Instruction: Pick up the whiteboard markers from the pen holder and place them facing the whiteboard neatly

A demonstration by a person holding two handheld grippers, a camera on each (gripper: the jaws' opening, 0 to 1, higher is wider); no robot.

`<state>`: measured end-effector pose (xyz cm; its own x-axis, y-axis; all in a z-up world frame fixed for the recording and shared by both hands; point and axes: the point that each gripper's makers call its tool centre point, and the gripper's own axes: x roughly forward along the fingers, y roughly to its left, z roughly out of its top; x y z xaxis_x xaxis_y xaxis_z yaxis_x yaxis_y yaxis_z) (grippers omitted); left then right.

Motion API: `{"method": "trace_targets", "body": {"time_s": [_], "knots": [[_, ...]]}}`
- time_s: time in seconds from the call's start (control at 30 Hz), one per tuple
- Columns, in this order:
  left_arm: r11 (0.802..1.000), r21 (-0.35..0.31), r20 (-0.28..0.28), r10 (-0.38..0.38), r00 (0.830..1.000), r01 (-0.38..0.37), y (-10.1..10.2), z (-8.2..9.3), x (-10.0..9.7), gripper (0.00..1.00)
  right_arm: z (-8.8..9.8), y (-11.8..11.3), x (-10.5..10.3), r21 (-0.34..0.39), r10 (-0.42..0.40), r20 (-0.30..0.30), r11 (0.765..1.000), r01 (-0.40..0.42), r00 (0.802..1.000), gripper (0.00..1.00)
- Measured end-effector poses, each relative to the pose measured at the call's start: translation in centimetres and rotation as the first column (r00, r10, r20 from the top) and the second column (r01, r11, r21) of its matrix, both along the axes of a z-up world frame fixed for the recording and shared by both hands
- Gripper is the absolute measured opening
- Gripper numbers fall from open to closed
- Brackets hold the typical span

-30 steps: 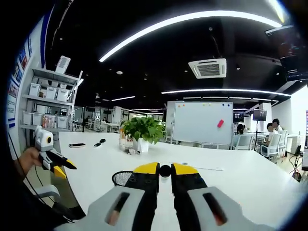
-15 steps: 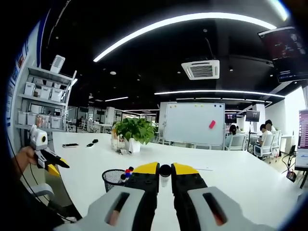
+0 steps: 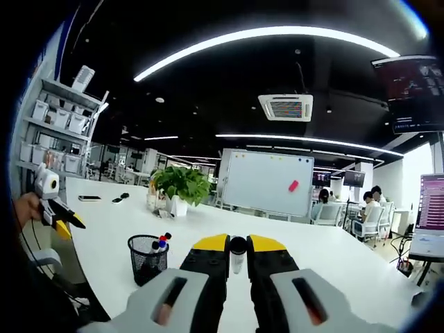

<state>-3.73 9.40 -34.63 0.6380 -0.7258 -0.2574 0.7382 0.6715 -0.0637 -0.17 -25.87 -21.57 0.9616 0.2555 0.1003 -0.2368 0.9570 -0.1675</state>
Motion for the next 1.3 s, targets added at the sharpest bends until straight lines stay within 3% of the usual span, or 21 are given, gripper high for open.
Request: {"method": "trace_targets", "body": {"time_s": [0.37, 0.67, 1.0, 1.3], "knots": [[1.000, -0.001, -0.001, 0.004, 1.000, -0.004, 0.1, 0.0, 0.0, 0.48, -0.1, -2.3, -0.1, 0.026, -0.048, -0.002, 0.999, 0.048, 0.999, 0.13], [1.000, 0.000, 0.001, 0.005, 1.000, -0.005, 0.1, 0.1, 0.1, 0.48, -0.6, -5.5, -0.1, 0.060, -0.115, -0.011, 0.992, 0.115, 0.993, 0.13], [1.000, 0.000, 0.001, 0.008, 1.000, -0.008, 0.1, 0.1, 0.1, 0.48, -2.0, -8.4, 0.0, 0.078, -0.176, -0.045, 0.981, 0.179, 0.983, 0.13], [1.000, 0.002, 0.001, 0.005, 1.000, -0.005, 0.0, 0.1, 0.1, 0.48, -2.7, -9.5, 0.1, 0.050, -0.216, -0.055, 0.975, 0.219, 0.975, 0.13]]}}
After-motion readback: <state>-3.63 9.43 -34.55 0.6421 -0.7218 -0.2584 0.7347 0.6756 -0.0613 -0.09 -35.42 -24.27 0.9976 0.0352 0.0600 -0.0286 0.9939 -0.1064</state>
